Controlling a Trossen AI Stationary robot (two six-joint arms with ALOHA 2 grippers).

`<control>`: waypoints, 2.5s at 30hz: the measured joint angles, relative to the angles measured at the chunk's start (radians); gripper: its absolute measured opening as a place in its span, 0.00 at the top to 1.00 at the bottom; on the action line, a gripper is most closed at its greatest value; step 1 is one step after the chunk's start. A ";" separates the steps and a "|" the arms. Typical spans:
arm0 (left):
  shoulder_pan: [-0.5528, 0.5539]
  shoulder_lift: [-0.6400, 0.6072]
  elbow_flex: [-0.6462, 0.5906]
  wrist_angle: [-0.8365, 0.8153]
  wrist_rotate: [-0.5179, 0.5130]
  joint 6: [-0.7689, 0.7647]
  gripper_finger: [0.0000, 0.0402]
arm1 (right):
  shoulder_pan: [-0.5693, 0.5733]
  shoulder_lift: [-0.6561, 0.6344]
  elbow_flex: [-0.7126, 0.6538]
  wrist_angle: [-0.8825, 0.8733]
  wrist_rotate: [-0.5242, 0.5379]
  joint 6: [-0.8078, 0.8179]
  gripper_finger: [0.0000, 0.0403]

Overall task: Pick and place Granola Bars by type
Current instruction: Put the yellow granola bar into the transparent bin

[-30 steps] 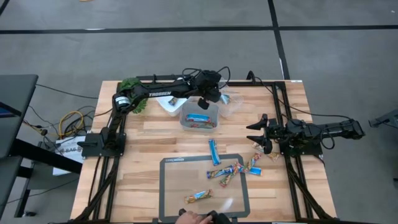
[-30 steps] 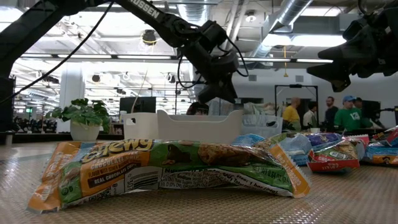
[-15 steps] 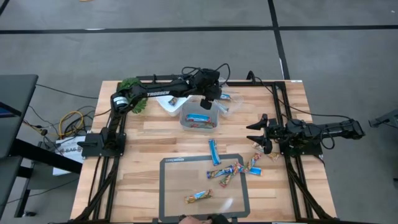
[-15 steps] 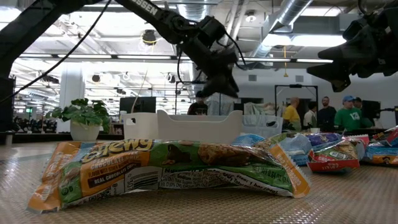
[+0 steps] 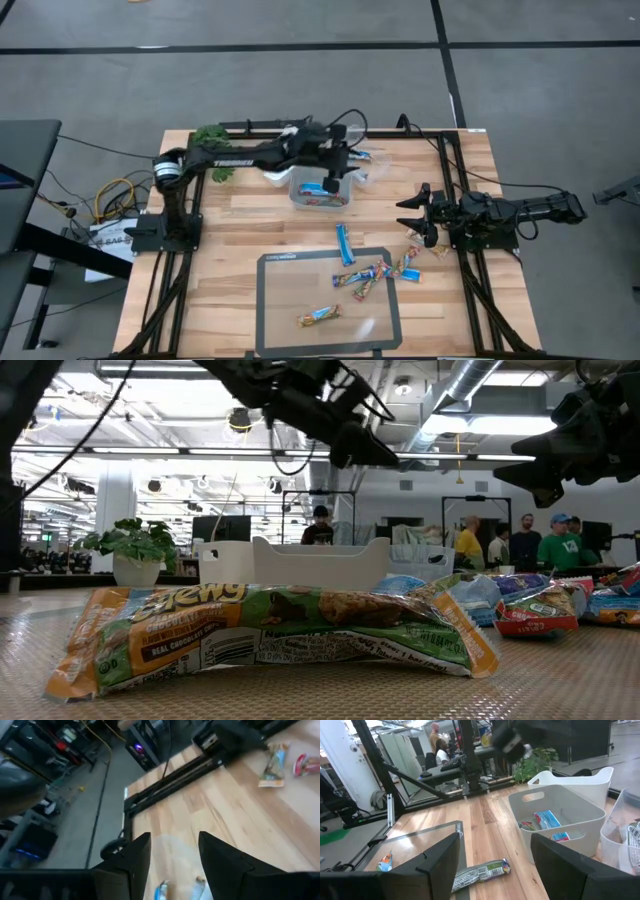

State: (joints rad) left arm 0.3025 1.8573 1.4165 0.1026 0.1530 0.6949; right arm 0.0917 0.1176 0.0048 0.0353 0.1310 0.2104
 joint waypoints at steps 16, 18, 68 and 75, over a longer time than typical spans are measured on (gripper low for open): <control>-0.197 -0.349 -0.605 0.297 -0.048 -0.391 0.60 | 0.000 0.000 0.000 0.001 0.001 0.000 0.41; -0.230 -0.379 -0.652 0.290 -0.050 -0.428 0.60 | 0.000 0.000 0.000 0.001 0.002 0.000 0.41; -0.925 0.004 -0.072 -0.663 -0.296 -0.837 0.60 | 0.000 0.000 0.000 0.000 0.000 0.000 0.41; -0.937 0.145 0.135 -0.761 -0.298 -0.950 0.60 | 0.000 0.000 0.000 0.000 0.000 0.000 0.41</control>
State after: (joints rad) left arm -0.6340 2.0020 1.5513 -0.6581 -0.1447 -0.2556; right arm 0.0917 0.1174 0.0048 0.0353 0.1310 0.2104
